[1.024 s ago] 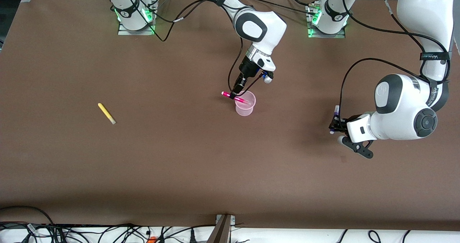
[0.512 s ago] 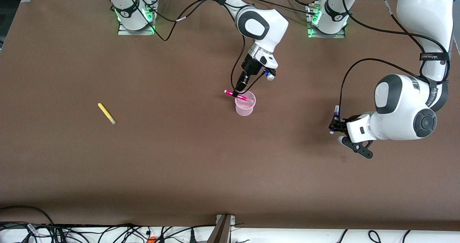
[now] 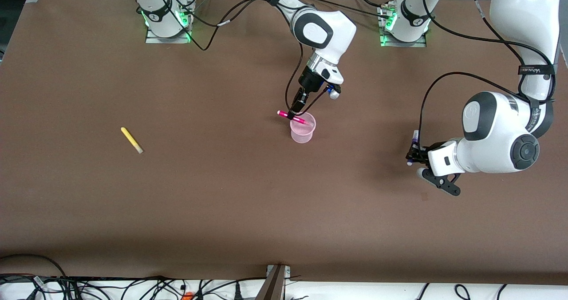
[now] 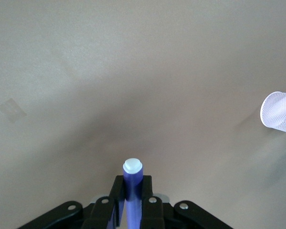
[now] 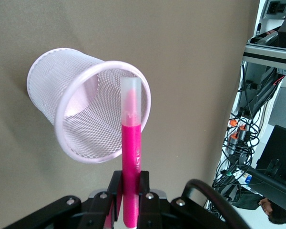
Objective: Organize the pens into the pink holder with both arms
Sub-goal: 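Lower the pink marker into the holder and open the right gripper, then raise the right gripper away while the left gripper carries the blue marker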
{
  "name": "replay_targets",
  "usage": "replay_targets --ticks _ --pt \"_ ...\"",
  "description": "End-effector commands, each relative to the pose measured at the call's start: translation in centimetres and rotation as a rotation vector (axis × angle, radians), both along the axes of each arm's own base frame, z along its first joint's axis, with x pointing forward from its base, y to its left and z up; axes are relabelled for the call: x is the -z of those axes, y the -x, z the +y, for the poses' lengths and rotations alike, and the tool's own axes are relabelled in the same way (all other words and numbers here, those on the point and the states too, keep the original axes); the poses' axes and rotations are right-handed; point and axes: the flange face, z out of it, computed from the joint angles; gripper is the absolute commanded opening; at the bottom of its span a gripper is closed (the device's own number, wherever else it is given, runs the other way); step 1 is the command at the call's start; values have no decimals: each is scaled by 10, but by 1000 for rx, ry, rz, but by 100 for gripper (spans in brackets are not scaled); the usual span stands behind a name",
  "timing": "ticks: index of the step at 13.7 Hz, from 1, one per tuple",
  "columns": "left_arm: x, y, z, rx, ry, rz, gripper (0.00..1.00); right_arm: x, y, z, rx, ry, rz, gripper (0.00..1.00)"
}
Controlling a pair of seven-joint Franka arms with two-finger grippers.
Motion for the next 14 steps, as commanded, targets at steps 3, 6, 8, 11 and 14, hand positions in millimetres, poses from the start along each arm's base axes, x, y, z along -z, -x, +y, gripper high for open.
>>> replay_targets --ticks 3,6,8,11,14 --pt "-6 -5 -1 8 35 -4 0 -3 8 9 15 -2 -46 99" --pt "-6 -5 -1 9 35 -4 0 -12 9 10 16 -3 -52 99" --pt "-6 -5 -1 9 35 -4 0 -37 1 5 34 -4 -57 99" --pt "-7 -6 -2 8 37 -5 0 -135 -52 -38 98 -92 64 99" --pt "-15 -8 -13 -2 79 -15 0 -256 -119 -134 237 -285 187 99"
